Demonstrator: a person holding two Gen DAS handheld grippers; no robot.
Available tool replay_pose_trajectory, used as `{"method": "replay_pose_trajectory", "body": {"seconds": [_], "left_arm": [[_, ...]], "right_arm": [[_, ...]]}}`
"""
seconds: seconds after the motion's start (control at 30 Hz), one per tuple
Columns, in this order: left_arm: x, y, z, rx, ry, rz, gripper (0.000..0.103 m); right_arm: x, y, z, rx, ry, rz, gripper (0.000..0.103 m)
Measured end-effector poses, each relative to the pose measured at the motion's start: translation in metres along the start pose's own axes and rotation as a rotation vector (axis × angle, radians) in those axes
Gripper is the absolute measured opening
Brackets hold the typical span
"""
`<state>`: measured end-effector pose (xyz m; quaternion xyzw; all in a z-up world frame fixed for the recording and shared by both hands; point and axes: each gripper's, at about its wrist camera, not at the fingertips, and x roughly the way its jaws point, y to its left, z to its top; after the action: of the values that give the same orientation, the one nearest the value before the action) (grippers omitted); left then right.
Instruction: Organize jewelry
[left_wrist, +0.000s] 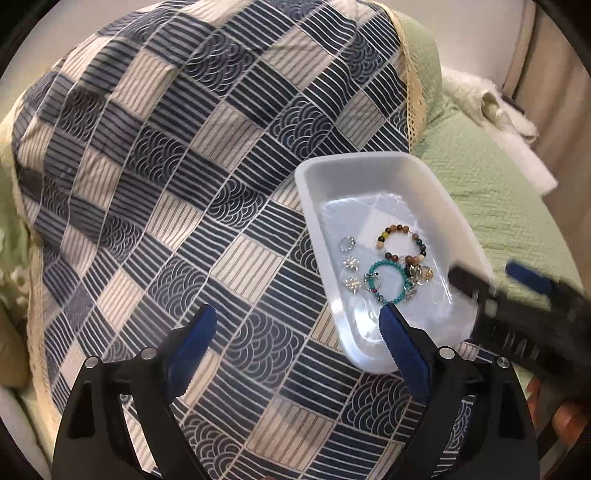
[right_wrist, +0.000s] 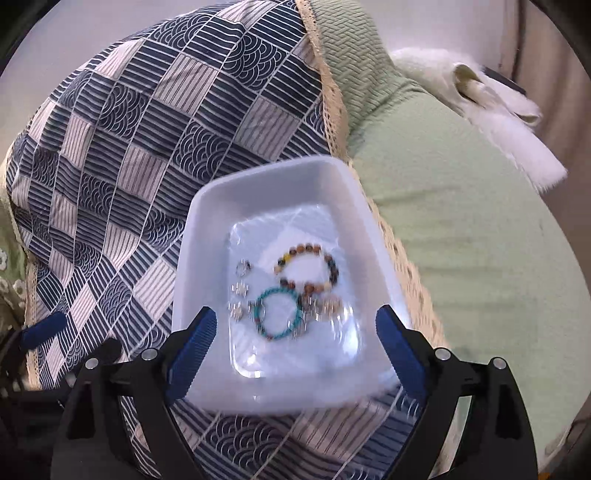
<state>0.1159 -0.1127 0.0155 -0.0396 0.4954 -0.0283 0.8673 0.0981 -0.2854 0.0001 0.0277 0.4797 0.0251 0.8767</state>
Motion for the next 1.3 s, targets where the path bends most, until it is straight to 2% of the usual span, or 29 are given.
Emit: {"method": "replay_pose_trajectory", "body": {"seconds": [0.1,0.27,0.53,0.7,1.3], "left_arm": [[0.000,0.004,-0.008,0.008,0.010,0.009,0.086],[0.005,0.006,-0.012,0.023,-0.009,0.017,0.087],[0.018,0.002,-0.014,0.042,-0.005,0.006,0.088],[0.020,0.004,-0.016,0.048,0.001,0.015,0.088],[0.013,0.003,-0.013,0.061,-0.012,0.036,0.088]], "right_arm": [[0.001,0.007,-0.024,-0.046,0.007,-0.032,0.087],[0.005,0.013,-0.041,-0.057,0.002,-0.072,0.087],[0.003,0.015,-0.041,-0.069,-0.018,-0.118,0.088],[0.004,0.016,-0.041,-0.075,0.001,-0.095,0.089],[0.004,0.020,-0.043,-0.092,-0.004,-0.109,0.089]]}}
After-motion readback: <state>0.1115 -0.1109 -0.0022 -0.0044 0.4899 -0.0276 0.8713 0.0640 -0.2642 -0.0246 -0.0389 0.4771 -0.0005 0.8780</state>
